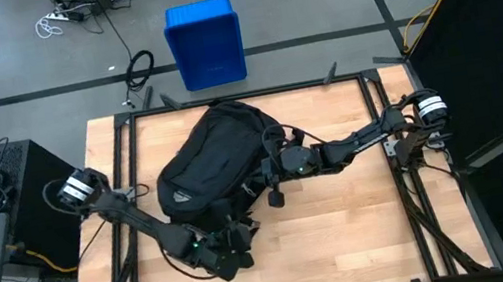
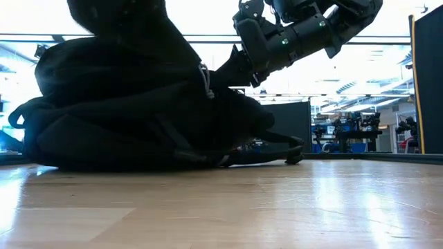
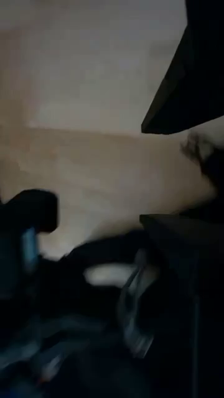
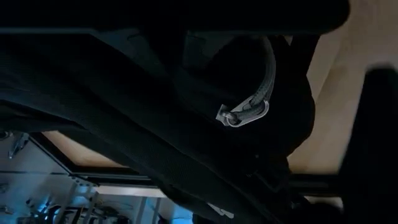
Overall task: Unpack backpack
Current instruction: Close the backpack
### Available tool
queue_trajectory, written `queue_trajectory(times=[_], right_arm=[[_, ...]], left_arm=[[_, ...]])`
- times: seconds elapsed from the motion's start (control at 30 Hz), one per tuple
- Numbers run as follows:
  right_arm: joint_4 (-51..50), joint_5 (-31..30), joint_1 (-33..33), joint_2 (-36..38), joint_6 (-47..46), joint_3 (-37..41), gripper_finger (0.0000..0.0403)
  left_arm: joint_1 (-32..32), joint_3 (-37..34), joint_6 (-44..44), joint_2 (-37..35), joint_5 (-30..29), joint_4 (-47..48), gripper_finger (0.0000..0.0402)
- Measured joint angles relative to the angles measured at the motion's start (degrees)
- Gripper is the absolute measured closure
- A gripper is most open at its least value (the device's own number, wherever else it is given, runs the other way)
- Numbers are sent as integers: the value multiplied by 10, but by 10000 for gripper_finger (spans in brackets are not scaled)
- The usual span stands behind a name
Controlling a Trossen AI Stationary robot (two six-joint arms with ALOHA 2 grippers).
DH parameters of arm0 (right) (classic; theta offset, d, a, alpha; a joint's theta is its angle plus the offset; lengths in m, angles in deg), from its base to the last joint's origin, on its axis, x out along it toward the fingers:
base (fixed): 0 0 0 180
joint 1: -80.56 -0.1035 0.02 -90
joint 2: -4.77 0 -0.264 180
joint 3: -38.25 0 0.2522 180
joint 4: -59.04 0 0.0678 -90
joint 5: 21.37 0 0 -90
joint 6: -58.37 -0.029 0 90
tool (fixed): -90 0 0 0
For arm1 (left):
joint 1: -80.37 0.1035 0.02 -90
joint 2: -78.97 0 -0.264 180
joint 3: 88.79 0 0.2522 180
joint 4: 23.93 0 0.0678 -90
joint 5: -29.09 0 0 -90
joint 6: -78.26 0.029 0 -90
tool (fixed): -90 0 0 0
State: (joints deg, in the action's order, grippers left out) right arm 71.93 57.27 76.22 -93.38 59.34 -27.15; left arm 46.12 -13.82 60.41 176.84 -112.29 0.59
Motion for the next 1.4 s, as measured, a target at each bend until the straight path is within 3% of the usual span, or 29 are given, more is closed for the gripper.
queue_trajectory(times=[0.13,0.3,1.03,1.13,1.3,1.4], right_arm=[[15,-2,-2,0,0,0,403],[21,-4,-8,0,0,0,403],[20,17,-11,0,6,0,403],[20,20,-11,0,6,0,403],[13,27,-12,0,6,0,403],[-15,22,-13,0,6,0,403]], left_arm=[[13,-21,-96,13,17,-40,213],[32,-26,-191,14,-42,-20,225],[92,-26,-192,14,-76,-15,239],[96,-26,-173,14,-76,-12,268],[100,-26,-161,14,-35,7,381],[97,-26,-153,10,11,26,395]])
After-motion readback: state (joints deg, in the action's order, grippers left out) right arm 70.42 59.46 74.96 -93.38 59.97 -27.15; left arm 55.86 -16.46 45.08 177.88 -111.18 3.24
